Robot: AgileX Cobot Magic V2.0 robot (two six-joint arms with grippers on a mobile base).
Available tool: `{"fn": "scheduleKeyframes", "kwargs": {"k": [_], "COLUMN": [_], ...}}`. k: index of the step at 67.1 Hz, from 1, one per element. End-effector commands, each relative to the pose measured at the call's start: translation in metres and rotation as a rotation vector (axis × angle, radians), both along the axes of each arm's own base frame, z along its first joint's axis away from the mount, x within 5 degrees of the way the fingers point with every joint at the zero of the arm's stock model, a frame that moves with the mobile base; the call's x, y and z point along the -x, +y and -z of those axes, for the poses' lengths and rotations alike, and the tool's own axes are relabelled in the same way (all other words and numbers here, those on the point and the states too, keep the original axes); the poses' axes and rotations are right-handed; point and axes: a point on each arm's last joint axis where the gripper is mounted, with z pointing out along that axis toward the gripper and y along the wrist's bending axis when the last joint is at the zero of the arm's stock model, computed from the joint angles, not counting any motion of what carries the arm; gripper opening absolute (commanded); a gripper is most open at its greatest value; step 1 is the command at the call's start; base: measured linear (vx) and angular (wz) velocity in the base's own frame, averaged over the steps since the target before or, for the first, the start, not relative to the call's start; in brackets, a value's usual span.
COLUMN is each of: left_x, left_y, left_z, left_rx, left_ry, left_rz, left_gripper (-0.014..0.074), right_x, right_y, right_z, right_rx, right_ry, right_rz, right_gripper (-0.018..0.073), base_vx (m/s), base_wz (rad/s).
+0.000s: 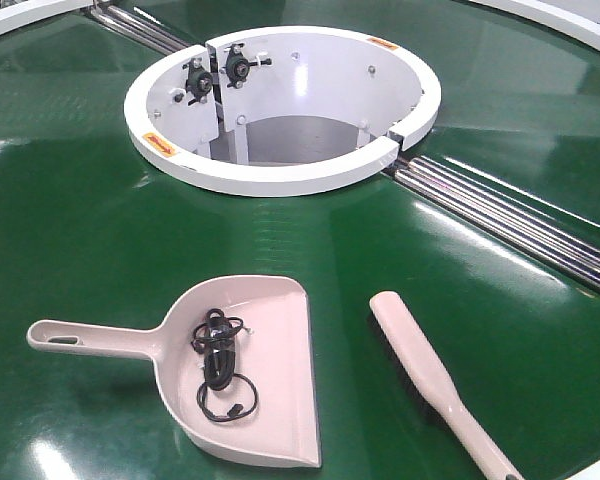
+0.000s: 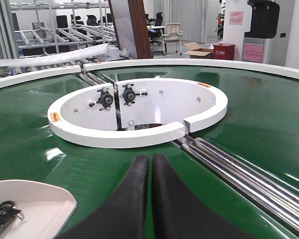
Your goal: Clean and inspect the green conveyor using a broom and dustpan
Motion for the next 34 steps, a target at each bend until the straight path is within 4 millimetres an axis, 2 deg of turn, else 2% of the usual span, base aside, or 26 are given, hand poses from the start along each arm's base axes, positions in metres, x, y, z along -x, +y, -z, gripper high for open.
{"fn": "scheduleKeyframes", "kwargs": {"k": [1, 14, 28, 34], "left_x": [-0.001, -0.001, -0.001, -0.001], "left_y": [0.0, 0.0, 0.0, 0.0], "left_z": [0.0, 0.0, 0.0, 0.0], "left_rx": [0.015, 0.015, 0.015, 0.015], "left_ry": [-0.064, -0.064, -0.064, -0.064], "left_rz": [-0.003, -0.003, -0.003, -0.003], "left_gripper": [-0.0023, -0.0023, -0.0023, -0.0023], "right_x": [-0.001, 0.002, 0.013, 0.015], "right_y": [-0.003, -0.008, -0.012, -0.015], "right_z": [-0.014, -0.008, 0.026, 0.038], "right_rx": [0.004, -0.003, 0.001, 0.007], "right_ry": [-0.076, -0.085, -0.102, -0.095], "right_rz": [0.038, 0.083, 0.11, 0.175], "right_gripper": [-0.0002, -0.0002, -0.0002, -0.0002], "base_vx": [0.0, 0.0, 0.0, 0.0], "base_wz": [0.0, 0.0, 0.0, 0.0]}}
